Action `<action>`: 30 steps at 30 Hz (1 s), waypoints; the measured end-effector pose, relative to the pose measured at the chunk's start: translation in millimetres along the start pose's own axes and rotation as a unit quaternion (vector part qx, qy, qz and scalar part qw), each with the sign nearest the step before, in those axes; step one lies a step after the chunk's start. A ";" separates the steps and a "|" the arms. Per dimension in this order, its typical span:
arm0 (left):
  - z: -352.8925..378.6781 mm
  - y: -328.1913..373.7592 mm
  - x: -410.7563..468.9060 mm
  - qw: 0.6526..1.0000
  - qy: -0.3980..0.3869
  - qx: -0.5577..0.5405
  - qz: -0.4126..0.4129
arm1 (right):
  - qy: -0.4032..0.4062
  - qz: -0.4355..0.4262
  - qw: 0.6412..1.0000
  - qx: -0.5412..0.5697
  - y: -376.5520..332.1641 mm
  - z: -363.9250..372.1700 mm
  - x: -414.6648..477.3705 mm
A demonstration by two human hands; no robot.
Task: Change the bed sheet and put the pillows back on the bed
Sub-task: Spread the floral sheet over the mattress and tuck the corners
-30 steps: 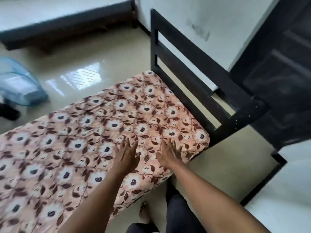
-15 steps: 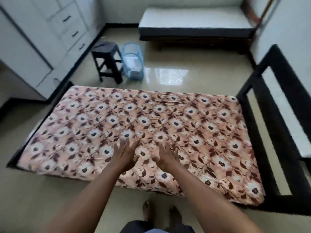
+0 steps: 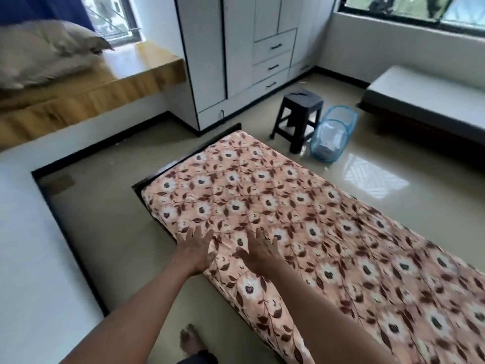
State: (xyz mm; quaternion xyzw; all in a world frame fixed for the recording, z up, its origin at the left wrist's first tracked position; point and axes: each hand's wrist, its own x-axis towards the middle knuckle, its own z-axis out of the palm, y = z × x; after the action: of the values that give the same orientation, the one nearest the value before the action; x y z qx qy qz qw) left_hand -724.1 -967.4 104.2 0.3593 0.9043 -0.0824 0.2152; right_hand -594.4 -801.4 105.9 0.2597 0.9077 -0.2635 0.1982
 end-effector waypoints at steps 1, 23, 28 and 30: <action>-2.0 -19.9 9.9 1.000 -0.003 -0.011 -0.010 | 0.000 -0.006 1.000 -0.004 -14.8 -1.3 15.1; -73.8 -441.6 160.3 0.980 0.031 -0.085 -0.177 | -0.082 -0.134 0.980 -0.123 -384.5 -19.3 363.5; -108.0 -546.6 191.0 0.955 0.053 -0.131 -0.262 | -0.100 -0.193 0.963 -0.159 -502.0 -30.1 453.3; -127.5 -587.6 199.9 0.943 0.073 -0.149 -0.287 | -0.098 -0.231 0.953 -0.170 -554.5 -43.7 481.9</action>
State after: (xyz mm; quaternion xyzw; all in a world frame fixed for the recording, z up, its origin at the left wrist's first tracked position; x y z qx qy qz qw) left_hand -1298.7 -1233.7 125.1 0.0536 0.9842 0.0221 0.1670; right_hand -1302.5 -1001.9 108.8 -0.0218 0.9504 -0.1676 0.2612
